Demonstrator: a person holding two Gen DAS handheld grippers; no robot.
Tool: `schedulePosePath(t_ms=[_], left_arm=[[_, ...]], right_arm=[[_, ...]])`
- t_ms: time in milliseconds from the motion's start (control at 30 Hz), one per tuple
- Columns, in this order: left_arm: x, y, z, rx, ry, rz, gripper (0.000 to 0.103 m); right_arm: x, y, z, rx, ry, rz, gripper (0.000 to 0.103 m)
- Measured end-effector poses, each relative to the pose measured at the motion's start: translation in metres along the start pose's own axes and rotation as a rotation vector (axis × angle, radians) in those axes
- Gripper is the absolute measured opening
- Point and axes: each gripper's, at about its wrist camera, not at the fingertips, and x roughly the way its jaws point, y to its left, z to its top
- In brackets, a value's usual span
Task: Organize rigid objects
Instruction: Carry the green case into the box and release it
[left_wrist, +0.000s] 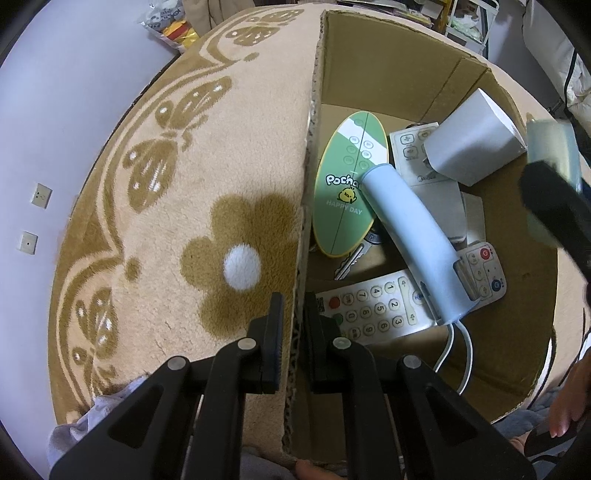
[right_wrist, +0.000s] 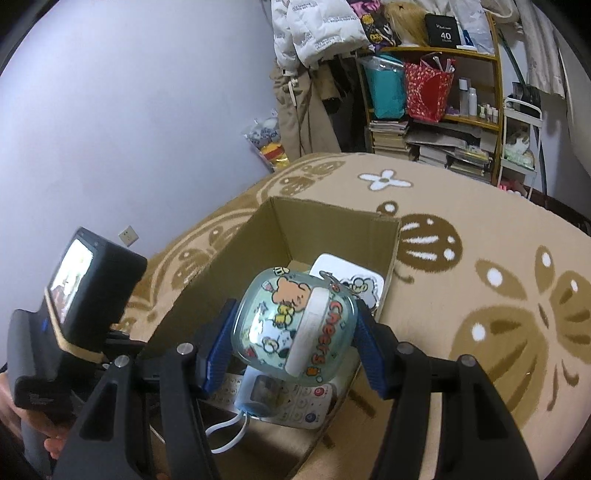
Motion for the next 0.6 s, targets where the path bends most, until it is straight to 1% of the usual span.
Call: schedulePosePath(t_ms=[133,200,267,300,400,500,567,600], left_arm=[[-0.008,-0.001,-0.004,-0.001,-0.023,0.005,0.012],[-0.012,-0.001,-0.006,-0.001,-0.041,0.021,0.013],[-0.019,0.000,-0.008,-0.006,-0.058,0.015,0.013],[-0.023,0.000,-0.009,-0.006,-0.071,0.018,0.013],[-0.035,-0.001,-0.013,-0.002,-0.109,0.013,0.013],[-0.047,-0.003,-0.017,0.001,-0.140,-0.004,0.014],[-0.055,-0.006,-0.020,0.008,-0.162,0.001,0.016],[-0.061,-0.007,-0.022,0.012,-0.177,0.002,0.017]], right_arm=[[-0.004,-0.001,0.001,0.023,-0.009,-0.011,0.065],[-0.008,-0.003,0.002,0.039,-0.009,-0.013,0.065],[-0.015,-0.003,0.003,0.052,-0.005,-0.026,0.065],[-0.019,-0.004,0.003,0.056,-0.007,-0.032,0.066],[-0.034,-0.005,0.003,0.069,-0.022,-0.051,0.076],[-0.048,-0.007,0.001,0.079,-0.031,-0.071,0.077],[-0.057,-0.009,0.000,0.085,-0.032,-0.095,0.079],[-0.062,-0.011,-0.002,0.088,-0.030,-0.109,0.084]])
